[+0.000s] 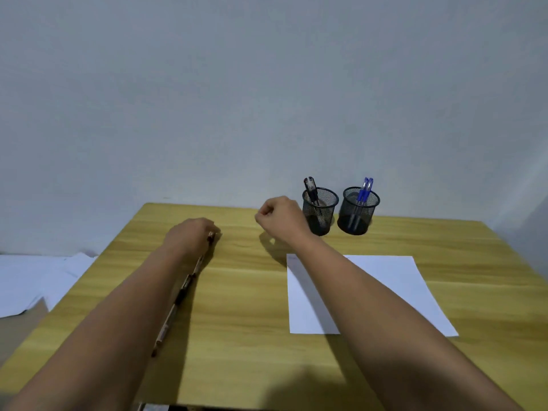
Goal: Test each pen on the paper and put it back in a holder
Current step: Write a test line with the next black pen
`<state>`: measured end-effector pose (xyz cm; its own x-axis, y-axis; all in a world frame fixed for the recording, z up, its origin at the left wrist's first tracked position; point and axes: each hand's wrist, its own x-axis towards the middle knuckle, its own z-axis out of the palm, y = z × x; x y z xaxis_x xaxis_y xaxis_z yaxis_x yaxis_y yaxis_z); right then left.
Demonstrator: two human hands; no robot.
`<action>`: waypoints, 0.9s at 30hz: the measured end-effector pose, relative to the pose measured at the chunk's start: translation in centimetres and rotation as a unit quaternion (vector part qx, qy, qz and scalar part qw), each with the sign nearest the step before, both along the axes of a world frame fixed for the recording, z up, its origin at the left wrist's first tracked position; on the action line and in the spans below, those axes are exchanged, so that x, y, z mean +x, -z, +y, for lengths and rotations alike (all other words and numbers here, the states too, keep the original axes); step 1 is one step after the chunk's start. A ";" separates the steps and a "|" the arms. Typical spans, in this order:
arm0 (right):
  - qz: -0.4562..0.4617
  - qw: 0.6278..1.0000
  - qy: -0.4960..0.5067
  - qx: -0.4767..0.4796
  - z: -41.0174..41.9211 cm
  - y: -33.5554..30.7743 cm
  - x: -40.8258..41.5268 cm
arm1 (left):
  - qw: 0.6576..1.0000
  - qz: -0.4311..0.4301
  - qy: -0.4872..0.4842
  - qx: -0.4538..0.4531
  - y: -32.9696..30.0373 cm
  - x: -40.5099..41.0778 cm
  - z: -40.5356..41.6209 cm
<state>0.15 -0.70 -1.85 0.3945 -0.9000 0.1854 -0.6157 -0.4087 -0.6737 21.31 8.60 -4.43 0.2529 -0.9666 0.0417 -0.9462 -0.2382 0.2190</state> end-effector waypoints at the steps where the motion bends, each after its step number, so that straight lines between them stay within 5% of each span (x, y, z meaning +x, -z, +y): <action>1: 0.003 1.000 -0.006 0.014 0.3 0.8 0.3 | 0.999 -0.027 0.019 0.021 0.3 0.5 0.2; 10: 0.015 0.995 -0.038 0.095 2.6 5.8 1.4 | 0.993 -0.043 0.084 -0.072 2.0 2.3 -0.5; 18: 0.069 0.995 -0.035 0.065 2.5 5.0 0.5 | 0.979 -0.076 0.123 -0.145 2.0 -0.3 -1.2; 27: -0.192 0.970 -0.014 0.148 2.0 0.0 -5.4 | 0.963 0.037 0.122 -0.239 -2.4 -4.1 -0.3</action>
